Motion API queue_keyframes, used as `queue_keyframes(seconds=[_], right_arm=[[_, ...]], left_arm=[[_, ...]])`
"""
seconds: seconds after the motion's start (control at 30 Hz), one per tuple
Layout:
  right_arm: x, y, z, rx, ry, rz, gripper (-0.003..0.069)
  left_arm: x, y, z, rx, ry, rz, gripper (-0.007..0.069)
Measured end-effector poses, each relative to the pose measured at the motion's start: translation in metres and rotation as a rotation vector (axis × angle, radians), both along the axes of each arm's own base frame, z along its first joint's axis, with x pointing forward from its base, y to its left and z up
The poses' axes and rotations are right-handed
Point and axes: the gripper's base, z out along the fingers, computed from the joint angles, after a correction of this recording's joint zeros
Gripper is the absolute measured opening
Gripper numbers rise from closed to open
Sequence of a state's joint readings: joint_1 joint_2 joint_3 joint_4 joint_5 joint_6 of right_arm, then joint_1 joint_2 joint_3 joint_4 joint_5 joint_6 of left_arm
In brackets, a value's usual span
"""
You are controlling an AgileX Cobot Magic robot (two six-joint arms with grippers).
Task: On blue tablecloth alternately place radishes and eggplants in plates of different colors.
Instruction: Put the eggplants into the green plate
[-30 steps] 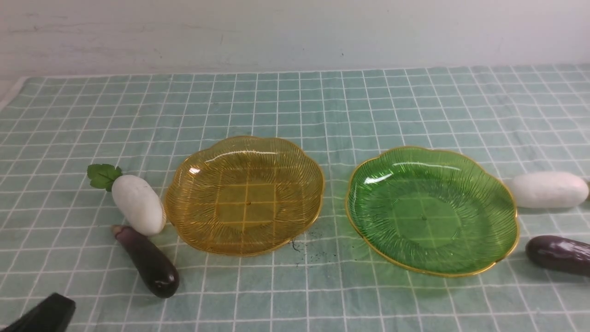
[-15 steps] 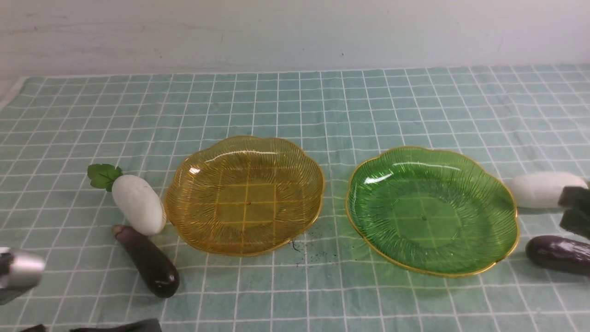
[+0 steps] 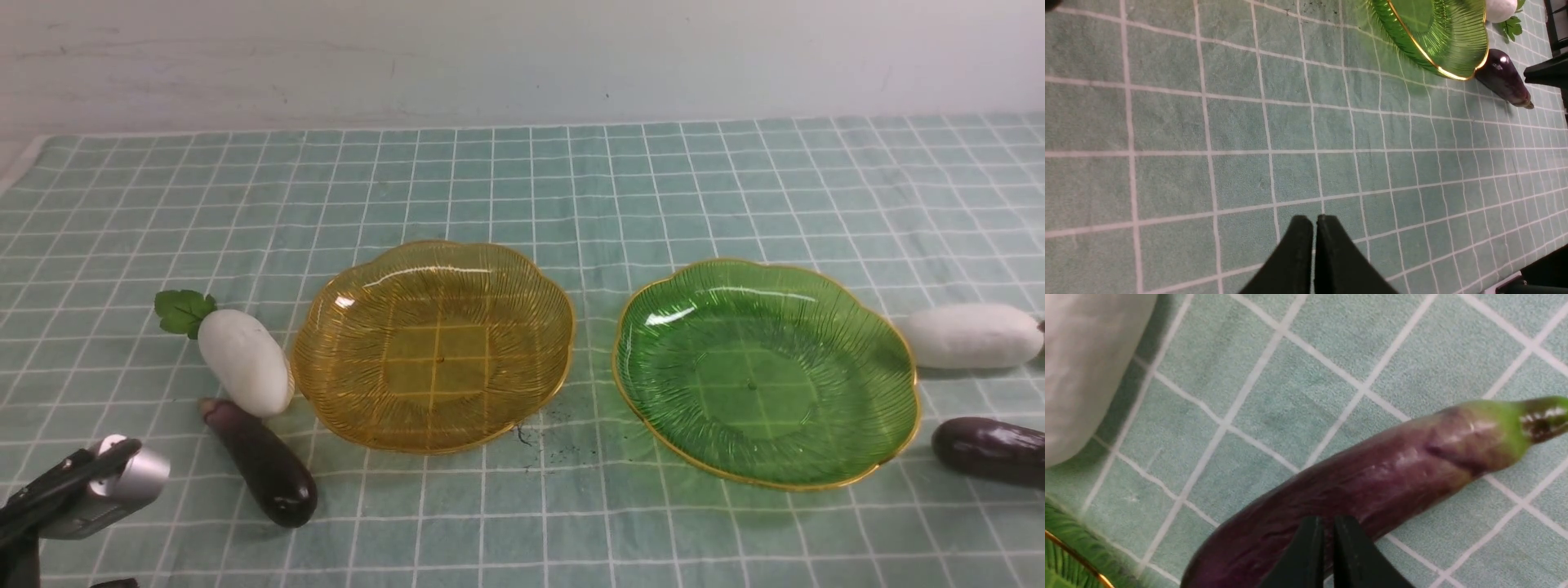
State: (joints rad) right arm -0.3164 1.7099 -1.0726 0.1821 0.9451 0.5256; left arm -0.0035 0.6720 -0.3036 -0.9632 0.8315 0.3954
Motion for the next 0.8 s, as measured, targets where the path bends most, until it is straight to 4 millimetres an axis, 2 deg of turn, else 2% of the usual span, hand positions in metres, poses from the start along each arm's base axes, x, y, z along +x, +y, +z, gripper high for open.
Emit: queue_keyframes(seconds=[0.13,0.2,0.33,0.4,0.47,0.53,0.6,0.8], right_arm=[[0.010,-0.004,0.017,-0.018,-0.030,0.011,0.0068],[0.012,-0.006,0.022,-0.033,-0.027,0.022,0.0126],[0.008,-0.007,0.021,-0.037,0.012,0.034,0.0324],[0.008,-0.007,0.022,-0.034,0.012,0.015,0.0393],[0.009,-0.007,0.021,-0.016,0.018,-0.069,0.0496],[0.010,-0.008,0.015,0.007,0.040,-0.166,0.0568],[0.013,-0.009,0.005,0.021,0.075,-0.214,0.0602],[0.020,-0.011,-0.026,0.035,0.150,-0.226,0.0598]], left_arm=[[0.000,0.000,0.000,0.000,0.000,0.000,-0.0004],[0.000,0.000,0.000,0.000,0.000,0.000,-0.0004],[0.000,0.000,0.000,0.002,-0.001,0.000,-0.0004],[0.000,0.000,0.000,0.002,-0.001,0.000,-0.0004],[0.000,0.000,0.000,0.002,-0.003,0.002,-0.0004],[0.001,0.001,0.000,0.006,-0.011,0.013,-0.0004],[0.002,0.001,0.000,0.007,-0.016,0.020,-0.0004],[0.002,0.001,0.000,0.007,-0.016,0.020,-0.0004]])
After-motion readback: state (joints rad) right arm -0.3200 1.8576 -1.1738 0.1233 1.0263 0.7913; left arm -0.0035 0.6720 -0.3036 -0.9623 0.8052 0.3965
